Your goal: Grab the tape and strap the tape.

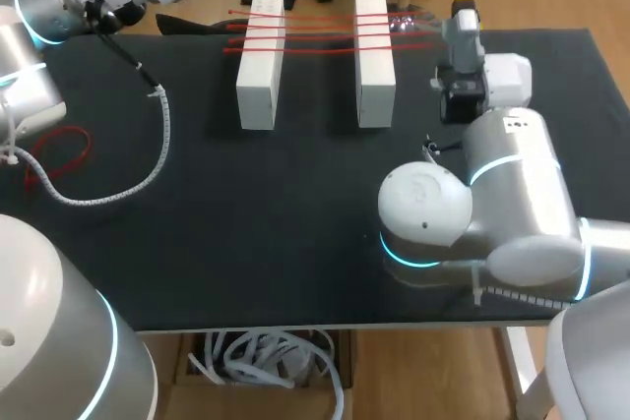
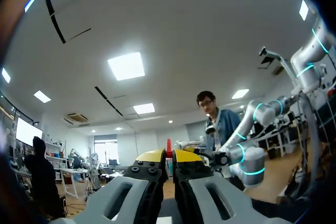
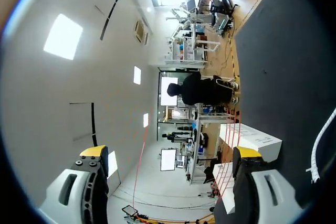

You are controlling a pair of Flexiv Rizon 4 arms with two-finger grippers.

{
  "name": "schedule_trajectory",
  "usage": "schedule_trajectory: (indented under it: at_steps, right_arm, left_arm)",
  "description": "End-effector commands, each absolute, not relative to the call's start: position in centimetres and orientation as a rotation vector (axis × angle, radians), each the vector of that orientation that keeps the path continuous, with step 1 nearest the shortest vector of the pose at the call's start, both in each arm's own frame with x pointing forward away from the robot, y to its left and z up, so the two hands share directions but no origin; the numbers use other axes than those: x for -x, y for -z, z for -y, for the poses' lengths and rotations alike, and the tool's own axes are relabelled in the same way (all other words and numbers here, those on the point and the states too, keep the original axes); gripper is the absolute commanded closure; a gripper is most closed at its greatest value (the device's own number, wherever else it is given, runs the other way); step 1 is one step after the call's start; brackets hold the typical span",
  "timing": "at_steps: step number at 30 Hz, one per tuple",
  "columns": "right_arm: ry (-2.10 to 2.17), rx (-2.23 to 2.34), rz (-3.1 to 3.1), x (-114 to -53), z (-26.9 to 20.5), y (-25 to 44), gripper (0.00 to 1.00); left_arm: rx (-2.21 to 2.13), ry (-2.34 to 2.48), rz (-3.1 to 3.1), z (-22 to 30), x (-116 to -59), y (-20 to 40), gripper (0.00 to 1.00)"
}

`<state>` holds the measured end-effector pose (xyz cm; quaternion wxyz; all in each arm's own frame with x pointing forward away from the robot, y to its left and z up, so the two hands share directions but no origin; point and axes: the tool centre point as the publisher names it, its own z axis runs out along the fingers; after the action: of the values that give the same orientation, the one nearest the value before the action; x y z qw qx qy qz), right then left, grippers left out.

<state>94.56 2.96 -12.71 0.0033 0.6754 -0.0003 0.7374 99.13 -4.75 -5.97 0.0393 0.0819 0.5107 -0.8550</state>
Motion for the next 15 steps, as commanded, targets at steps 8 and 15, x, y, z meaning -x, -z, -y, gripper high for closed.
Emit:
schedule_trajectory:
  at_steps: [8, 15]
  right_arm:
    - [-2.331, -2.134, 0.043, -96.8, -2.3, 9.9, 0.0]
    - [-2.379, -2.134, 0.089, -98.2, -2.5, 9.4, 0.1]
  left_arm:
    - [-0.249, 2.619, -1.567, 4.7, -99.1, 5.9, 1.0]
    - [-0.249, 2.619, -1.567, 4.7, -99.1, 5.9, 1.0]
